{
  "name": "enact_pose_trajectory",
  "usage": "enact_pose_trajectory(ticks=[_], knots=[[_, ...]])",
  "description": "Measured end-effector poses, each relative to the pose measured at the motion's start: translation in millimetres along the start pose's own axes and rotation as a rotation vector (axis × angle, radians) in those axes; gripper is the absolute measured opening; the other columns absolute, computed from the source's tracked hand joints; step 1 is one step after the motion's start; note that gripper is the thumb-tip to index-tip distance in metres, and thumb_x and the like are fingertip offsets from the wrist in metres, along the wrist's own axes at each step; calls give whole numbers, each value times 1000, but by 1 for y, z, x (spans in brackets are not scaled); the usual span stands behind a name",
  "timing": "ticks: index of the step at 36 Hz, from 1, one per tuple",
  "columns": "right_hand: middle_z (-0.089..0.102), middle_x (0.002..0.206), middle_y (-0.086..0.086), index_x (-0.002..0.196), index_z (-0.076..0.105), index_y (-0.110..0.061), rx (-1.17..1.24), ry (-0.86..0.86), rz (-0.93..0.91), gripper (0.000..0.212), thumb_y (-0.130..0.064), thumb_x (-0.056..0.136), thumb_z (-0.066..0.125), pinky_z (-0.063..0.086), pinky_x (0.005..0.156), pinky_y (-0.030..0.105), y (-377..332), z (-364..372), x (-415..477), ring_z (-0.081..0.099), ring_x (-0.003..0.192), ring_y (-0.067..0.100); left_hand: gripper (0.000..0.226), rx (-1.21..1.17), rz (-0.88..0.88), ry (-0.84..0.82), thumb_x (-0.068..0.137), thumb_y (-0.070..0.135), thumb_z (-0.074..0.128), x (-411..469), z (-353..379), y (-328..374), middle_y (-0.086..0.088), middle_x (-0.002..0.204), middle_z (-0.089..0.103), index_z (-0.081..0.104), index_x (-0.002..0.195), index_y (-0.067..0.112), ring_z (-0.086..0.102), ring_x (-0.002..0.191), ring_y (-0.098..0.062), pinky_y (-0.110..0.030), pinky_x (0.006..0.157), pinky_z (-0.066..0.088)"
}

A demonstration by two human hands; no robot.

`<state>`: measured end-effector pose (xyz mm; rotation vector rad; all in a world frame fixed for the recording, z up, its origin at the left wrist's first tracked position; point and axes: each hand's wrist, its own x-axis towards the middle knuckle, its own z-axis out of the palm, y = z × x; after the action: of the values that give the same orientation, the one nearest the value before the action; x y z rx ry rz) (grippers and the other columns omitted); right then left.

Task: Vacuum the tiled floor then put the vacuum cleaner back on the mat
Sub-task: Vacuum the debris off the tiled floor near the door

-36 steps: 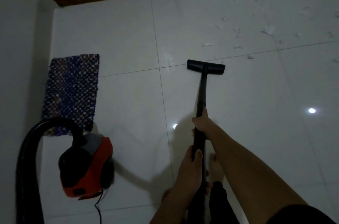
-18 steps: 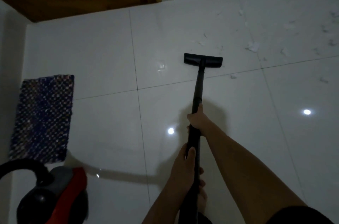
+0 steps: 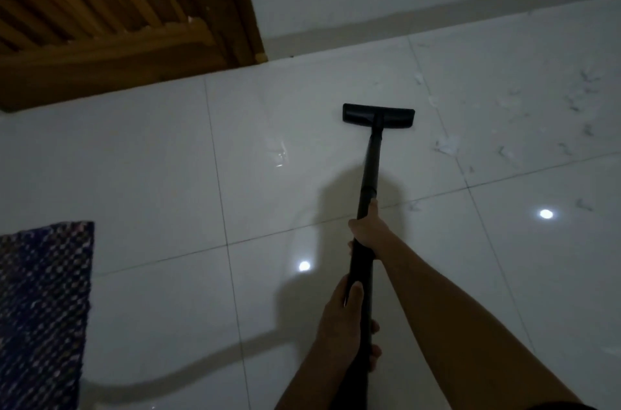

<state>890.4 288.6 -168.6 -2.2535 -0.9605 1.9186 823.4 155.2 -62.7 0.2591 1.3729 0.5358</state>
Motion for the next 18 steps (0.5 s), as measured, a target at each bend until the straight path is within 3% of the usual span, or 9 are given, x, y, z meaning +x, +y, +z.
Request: enact_pose_trajectory(ticks=[8,11,15,18], knots=[[58,117,25,148,-17,-36,-51,12,-5,84,-11,95,44,54,66,40,-59,-48,43,57,61,26,33,73,-20,22,99,40,36,57,26,59,-9,67,52,43,130,30,45,39,-18,-22,37,39],[57,123,26,148,-17,-37,-58,12,3,84,-12,96,44,52,54,35,-79,-70,59,57,58,25,37,96,-16,23,99,42,36,77,42,83,-9,69,53,41,133,30,46,41,-19,-25,40,41],[55,124,25,149,-15,-36,-60,9,1,83,-12,97,44,55,62,38,-107,-104,84,58,59,23,51,172,-44,-74,102,33,26,101,69,118,-21,68,39,35,138,-1,45,33,-7,-17,54,34],[55,124,24,149,-16,-35,-88,12,-10,83,-11,96,44,54,62,37,-129,-133,100,57,59,23,29,56,-11,-6,100,38,35,124,89,141,-10,69,52,50,122,26,47,41,-14,-27,48,41]])
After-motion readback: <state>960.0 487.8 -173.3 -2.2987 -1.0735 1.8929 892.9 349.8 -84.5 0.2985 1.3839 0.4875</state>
